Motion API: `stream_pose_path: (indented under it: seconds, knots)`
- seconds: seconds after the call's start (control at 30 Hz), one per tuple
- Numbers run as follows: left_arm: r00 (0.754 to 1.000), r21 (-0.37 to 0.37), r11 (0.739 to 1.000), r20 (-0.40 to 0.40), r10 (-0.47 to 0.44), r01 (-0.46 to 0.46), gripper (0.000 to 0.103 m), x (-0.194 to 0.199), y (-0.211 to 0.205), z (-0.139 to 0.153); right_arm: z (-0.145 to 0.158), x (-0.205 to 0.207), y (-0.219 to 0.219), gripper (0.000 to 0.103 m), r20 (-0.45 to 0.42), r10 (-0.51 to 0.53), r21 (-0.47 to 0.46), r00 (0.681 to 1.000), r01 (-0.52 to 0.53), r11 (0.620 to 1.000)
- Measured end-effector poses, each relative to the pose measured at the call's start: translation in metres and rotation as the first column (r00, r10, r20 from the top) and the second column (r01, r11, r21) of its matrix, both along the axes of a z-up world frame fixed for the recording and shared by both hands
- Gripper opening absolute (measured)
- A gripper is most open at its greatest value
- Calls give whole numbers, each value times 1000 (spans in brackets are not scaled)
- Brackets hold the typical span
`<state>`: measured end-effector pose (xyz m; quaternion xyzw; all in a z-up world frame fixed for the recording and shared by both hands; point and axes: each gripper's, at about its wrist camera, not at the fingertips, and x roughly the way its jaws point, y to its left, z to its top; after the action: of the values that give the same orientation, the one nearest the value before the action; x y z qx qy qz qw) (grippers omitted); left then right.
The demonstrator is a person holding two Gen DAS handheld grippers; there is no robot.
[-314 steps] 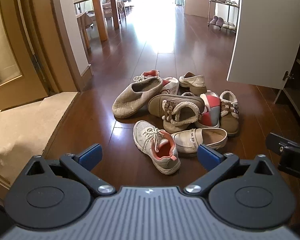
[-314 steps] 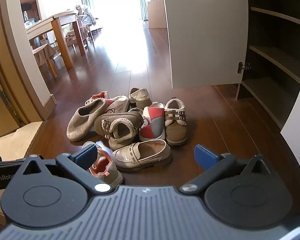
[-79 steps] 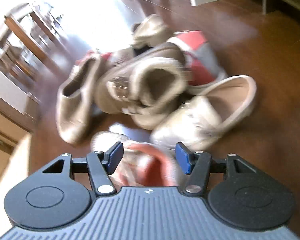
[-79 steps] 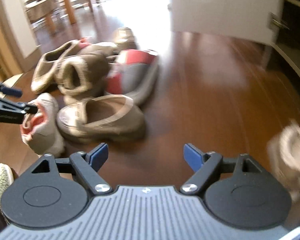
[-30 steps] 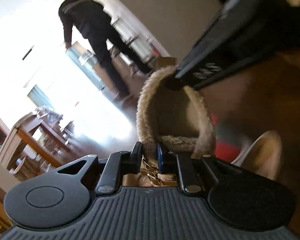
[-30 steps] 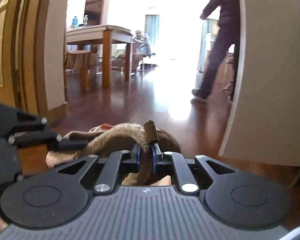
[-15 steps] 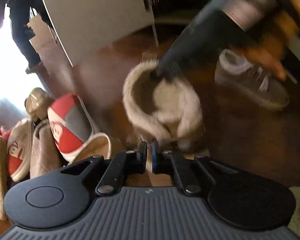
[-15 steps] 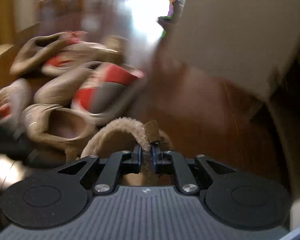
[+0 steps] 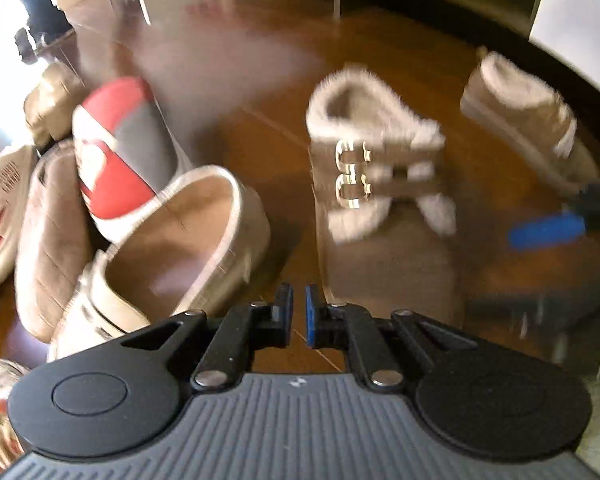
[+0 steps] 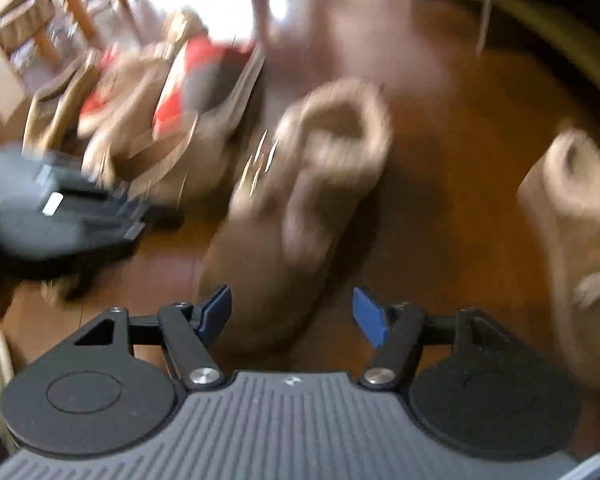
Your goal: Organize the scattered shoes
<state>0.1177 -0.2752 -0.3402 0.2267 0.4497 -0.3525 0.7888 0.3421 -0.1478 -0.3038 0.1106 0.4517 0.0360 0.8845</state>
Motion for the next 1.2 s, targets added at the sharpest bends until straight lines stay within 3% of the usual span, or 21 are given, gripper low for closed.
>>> stream_pose_path:
  seconds: [0.07, 0.13, 0.27, 0.33, 0.37, 0.43, 0.47, 0.5, 0.53, 0.57, 0.6, 0.63, 0.67, 0.8, 0.83, 0.93, 1.03, 1.1, 1.13, 1.17, 1.2]
  knots:
    - [1000, -5, 1000, -28, 6, -6, 0, -4, -7, -7, -8, 2, 3, 56, -1, 11, -7, 1000, -11, 1000]
    - [1000, 8, 1000, -6, -13, 13, 0, -11, -14, -8, -13, 5, -4, 44, -11, 7, 8, 1000, -7, 1000]
    - [995, 2, 995, -41, -95, 95, 0, -25, -36, -11, -14, -10, -27, 44, -64, -31, -48, 997, 28, 998]
    - [989, -11, 991, -67, -133, 133, 0, -28, -46, -10, -14, -18, -51, 44, -93, -106, -94, 990, 97, 991]
    - [983, -24, 988, -98, -157, 155, 14, -31, -51, -6, -14, -20, -60, 44, -101, -129, -96, 986, 120, 988]
    - [980, -42, 987, -121, -159, 155, 24, -28, -48, 1, -10, -27, -75, 47, -96, -162, -78, 982, 155, 985]
    - [985, -57, 993, -128, -112, 105, 29, -18, -40, 11, -6, -31, -82, 50, -83, -171, -59, 982, 167, 984]
    - [989, -73, 996, -136, -63, 53, 32, -7, -31, 22, -1, -34, -83, 59, -57, -160, -42, 985, 158, 987]
    - [989, -82, 996, -141, -30, 19, 44, 0, -28, 26, 4, -34, -79, 70, -21, -135, -47, 991, 133, 990]
    - [987, -101, 993, -159, 40, -57, 56, 15, -22, 33, 6, -33, -76, 72, -5, -121, -56, 993, 121, 991]
    - [978, -119, 984, -177, 111, -133, 61, 30, -16, 41, 10, -29, -69, 73, 19, -93, -75, 996, 94, 993]
    - [952, -155, 956, -222, 212, -249, 68, 50, -8, 49, 13, -23, -58, 73, 36, -53, -92, 998, 56, 994]
    - [908, -199, 911, -297, 294, -360, 70, 70, 1, 56, 14, -17, -55, 73, 38, -47, -94, 998, 50, 994]
    - [761, -239, 795, -530, 374, -558, 70, 107, 4, 51, 18, -2, -35, 81, 60, 2, -107, 998, 4, 994]
    - [730, -227, 771, -554, 401, -595, 70, 115, -1, 45, 19, 1, -29, 81, 62, 21, -126, 998, -13, 992]
    - [670, -176, 739, -592, 448, -650, 69, 133, -19, 28, 17, 8, -23, 83, 61, 43, -154, 997, -33, 987]
    - [669, -120, 753, -563, 485, -647, 64, 138, -34, 17, 11, 18, -17, 87, 48, 41, -171, 998, -32, 985]
    - [708, -123, 774, -513, 486, -621, 55, 138, -43, 19, 2, 28, -17, 90, 31, 36, -173, 999, -30, 984]
    - [737, -101, 806, -484, 473, -583, 42, 138, -53, 19, -2, 33, -13, 90, 22, 37, -182, 999, -33, 983]
    - [742, -79, 811, -462, 486, -580, 30, 138, -55, 18, -5, 35, -11, 90, 19, 40, -187, 999, -36, 982]
    - [756, -58, 825, -440, 485, -563, 25, 136, -55, 18, -11, 41, -6, 90, 0, 52, -200, 999, -51, 978]
